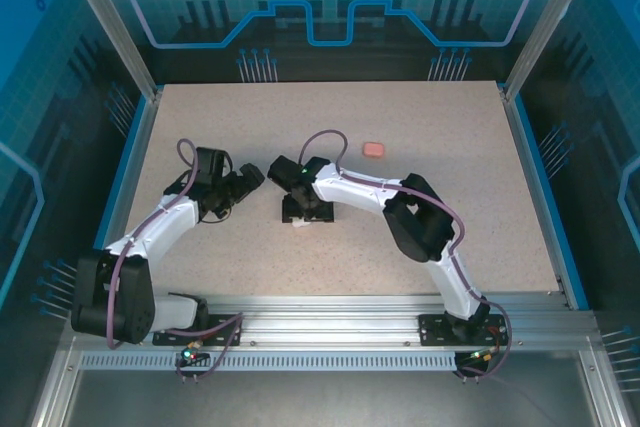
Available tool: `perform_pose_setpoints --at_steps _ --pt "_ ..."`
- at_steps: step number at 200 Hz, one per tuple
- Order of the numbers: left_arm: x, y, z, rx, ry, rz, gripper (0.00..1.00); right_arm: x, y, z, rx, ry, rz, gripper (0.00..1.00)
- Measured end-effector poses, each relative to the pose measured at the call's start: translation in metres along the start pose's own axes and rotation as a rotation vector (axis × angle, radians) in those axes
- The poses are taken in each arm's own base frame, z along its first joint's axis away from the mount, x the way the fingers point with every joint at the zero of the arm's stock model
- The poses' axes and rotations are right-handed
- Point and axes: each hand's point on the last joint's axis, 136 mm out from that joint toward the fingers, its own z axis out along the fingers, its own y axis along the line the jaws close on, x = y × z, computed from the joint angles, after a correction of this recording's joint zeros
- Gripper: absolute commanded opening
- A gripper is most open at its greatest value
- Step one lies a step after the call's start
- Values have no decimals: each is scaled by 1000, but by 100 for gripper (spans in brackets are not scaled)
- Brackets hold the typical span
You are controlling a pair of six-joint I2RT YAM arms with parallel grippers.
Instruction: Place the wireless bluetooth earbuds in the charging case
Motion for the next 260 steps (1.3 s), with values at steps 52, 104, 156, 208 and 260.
perform_pose_setpoints --at_steps 52,104,156,208,260 --pt "1 -1 0 7 8 -1 99 6 -4 11 33 25 6 81" --pt "2 -2 0 13 15 -1 99 2 4 1 24 12 2 80" --pt "3 -3 1 16 18 -1 99 2 6 11 37 22 0 78" --pt "1 -6 1 31 14 2 99 4 2 16 54 25 2 70" --pt "1 -7 0 37 11 3 99 4 -1 14 60 16 -7 45"
